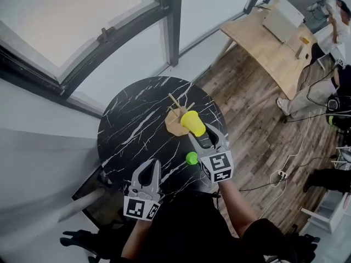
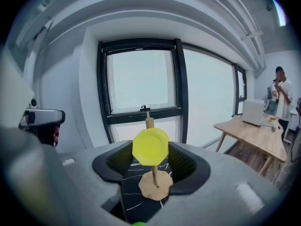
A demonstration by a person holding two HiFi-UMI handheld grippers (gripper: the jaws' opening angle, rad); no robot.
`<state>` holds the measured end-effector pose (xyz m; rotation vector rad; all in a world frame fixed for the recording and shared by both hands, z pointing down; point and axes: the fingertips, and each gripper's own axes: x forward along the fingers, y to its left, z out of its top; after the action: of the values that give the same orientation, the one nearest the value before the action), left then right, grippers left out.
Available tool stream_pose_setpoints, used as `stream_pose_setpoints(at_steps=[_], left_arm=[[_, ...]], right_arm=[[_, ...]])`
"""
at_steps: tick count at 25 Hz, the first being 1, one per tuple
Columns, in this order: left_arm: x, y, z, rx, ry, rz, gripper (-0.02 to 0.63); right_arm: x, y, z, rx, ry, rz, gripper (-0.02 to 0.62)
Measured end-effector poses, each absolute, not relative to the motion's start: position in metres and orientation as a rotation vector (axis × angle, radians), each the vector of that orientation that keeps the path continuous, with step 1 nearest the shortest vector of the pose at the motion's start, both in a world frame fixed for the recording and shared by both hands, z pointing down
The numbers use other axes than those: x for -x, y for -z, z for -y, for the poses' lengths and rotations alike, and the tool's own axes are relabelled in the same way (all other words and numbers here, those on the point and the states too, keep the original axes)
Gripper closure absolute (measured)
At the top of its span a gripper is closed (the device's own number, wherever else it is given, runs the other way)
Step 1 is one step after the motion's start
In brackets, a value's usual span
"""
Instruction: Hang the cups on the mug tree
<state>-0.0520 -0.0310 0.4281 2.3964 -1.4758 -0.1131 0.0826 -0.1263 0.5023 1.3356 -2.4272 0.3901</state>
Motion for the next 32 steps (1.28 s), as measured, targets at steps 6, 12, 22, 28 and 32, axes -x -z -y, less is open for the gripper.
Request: stream_pose_setpoints(at_steps=[6, 12, 22, 28, 32], left_arm=[[0.053, -0.428, 0.029, -2.391, 0.114, 1.481, 0.604], [0.057, -0.429, 0.028, -2.381, 0.124, 1.487, 0.604], [0.057, -0.427, 0.025, -2.385, 0.147, 1.479, 0.604], [0.061, -0.424, 0.021, -2.396, 0.172, 1.478, 0.604], [0.062, -0.421, 0.018, -2.400, 0.183, 1.475, 0.604]], right_arm=[[-0.081, -0.506, 0.129, -1.327, -0.393, 2.426, 0.367], [-0.081, -0.511, 0.129, -1.324, -0.379, 2.421, 0.365], [-0.082, -0.515, 0.126, -1.327, -0.377, 2.424, 0.358], [-0.085, -0.514, 0.122, -1.343, -0.365, 2.425, 0.340], [-0.089, -0.506, 0.116, -1.363, -0.355, 2.425, 0.334]])
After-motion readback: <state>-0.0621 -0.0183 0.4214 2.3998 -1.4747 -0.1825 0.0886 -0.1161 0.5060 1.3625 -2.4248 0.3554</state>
